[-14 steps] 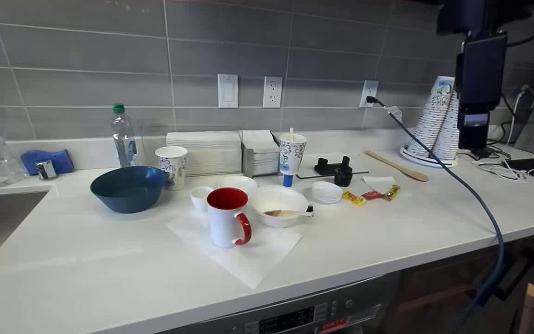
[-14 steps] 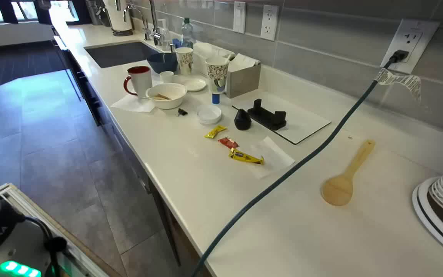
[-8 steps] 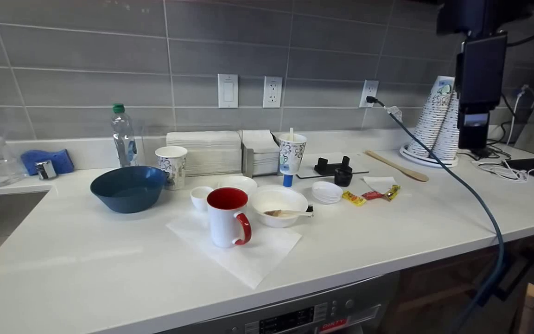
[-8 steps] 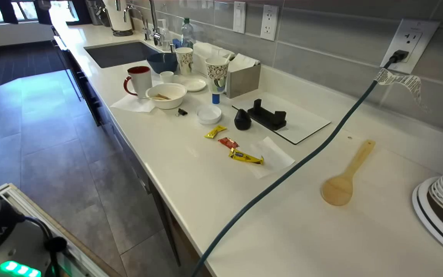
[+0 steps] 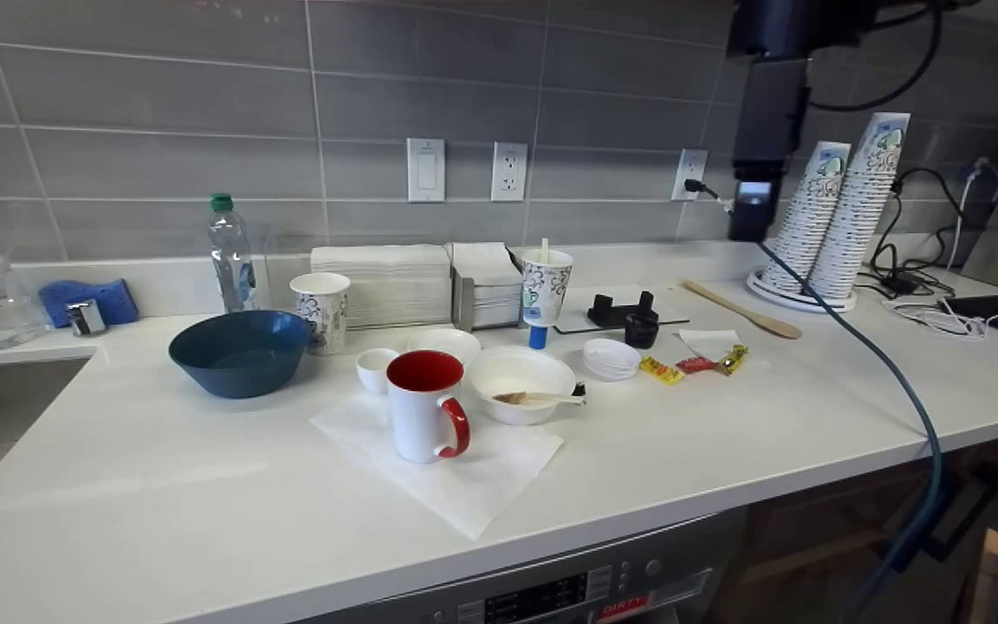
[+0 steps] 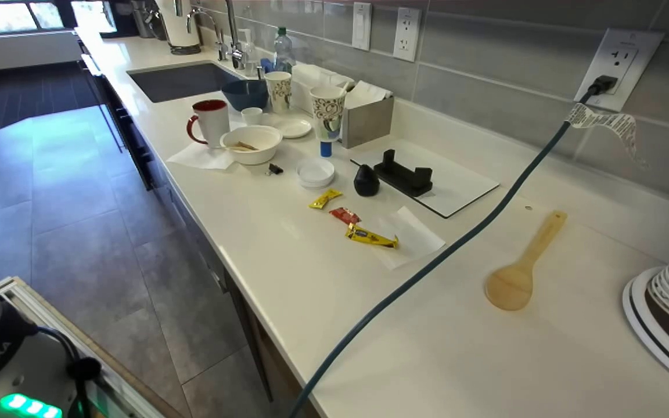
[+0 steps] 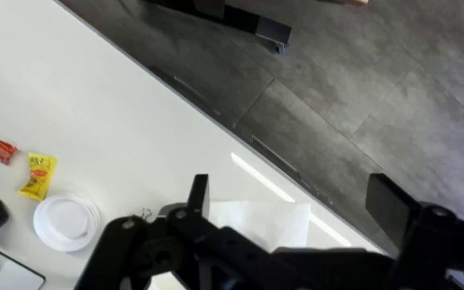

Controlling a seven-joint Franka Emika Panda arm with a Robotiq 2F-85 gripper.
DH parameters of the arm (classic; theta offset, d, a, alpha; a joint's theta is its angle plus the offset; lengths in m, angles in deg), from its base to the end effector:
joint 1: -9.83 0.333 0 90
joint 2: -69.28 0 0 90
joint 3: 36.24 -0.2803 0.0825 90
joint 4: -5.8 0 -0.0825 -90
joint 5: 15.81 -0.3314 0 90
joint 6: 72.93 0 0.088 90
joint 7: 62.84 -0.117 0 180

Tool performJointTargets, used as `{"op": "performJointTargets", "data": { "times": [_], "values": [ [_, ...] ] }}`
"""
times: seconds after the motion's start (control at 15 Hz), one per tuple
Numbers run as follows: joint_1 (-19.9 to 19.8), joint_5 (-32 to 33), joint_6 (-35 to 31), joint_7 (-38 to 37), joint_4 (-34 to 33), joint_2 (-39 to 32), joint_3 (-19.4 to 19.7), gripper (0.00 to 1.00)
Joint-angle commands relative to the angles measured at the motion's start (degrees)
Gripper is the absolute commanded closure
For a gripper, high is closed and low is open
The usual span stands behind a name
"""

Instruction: Take the paper cup off the blue block

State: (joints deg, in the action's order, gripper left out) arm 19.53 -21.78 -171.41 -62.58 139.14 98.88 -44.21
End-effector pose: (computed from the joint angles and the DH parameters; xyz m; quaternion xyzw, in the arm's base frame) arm 0.3315 0.1217 0.4923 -0.9895 -0.1351 0.0494 0.0099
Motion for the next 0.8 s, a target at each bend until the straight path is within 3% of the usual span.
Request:
{"op": "performJointTargets", "data": {
  "times": [0.0,0.33,0.6,0.73],
  "values": [
    [-0.5,-5.3,-6.5,5.7,-6.0,-9.2,4.5,0.0],
    [-2.1,-18.7,-16.6,6.3,-10.8,-20.5,8.7,0.0],
    [-4.6,-29.3,-24.9,7.0,-13.2,-29.1,9.9,0.0],
    [-6.0,-33.5,-32.5,6.9,-13.0,-32.8,9.5,0.0]
  ]
}}
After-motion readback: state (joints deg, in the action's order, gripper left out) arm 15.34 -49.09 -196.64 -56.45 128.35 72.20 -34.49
